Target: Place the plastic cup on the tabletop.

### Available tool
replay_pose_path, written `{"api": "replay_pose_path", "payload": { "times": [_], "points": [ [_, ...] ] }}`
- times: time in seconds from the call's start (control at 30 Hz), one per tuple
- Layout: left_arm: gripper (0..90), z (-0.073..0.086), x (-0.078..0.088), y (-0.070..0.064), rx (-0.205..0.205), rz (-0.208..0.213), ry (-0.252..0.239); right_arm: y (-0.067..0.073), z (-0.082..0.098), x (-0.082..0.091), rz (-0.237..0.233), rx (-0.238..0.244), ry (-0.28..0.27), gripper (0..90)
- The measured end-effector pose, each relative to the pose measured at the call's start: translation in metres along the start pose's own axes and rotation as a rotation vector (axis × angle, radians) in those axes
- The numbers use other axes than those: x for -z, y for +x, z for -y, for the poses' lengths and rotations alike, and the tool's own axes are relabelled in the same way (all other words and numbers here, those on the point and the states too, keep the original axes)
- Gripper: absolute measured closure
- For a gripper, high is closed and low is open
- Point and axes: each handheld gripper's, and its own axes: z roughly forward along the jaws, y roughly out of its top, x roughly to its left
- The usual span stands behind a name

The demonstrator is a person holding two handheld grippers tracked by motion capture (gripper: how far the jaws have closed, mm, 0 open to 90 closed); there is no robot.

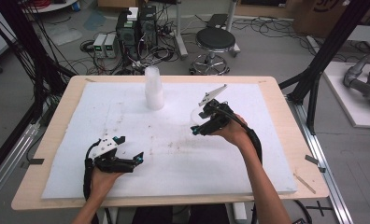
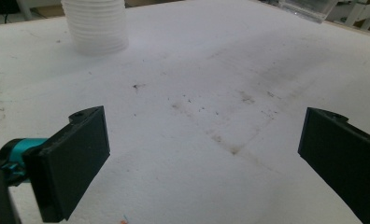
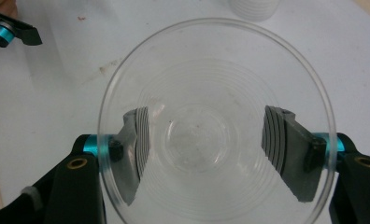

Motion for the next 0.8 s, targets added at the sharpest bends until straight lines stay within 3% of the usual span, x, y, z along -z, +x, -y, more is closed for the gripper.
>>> {"api": "replay_pose_path", "payload": {
  "times": [0.43, 0.8],
  "points": [
    [2.0, 0.0, 0.0, 0.0, 0.004, 0.006, -0.001, -0.003, 0.003, -0.003, 0.01, -0.01, 0.016, 32.6],
    [2.0, 0.0, 0.0, 0.0, -0.004, 0.005, 0.003, -0.007, 0.009, -0.021, 0.011, -0.021, 0.052, 32.6]
  ]
}}
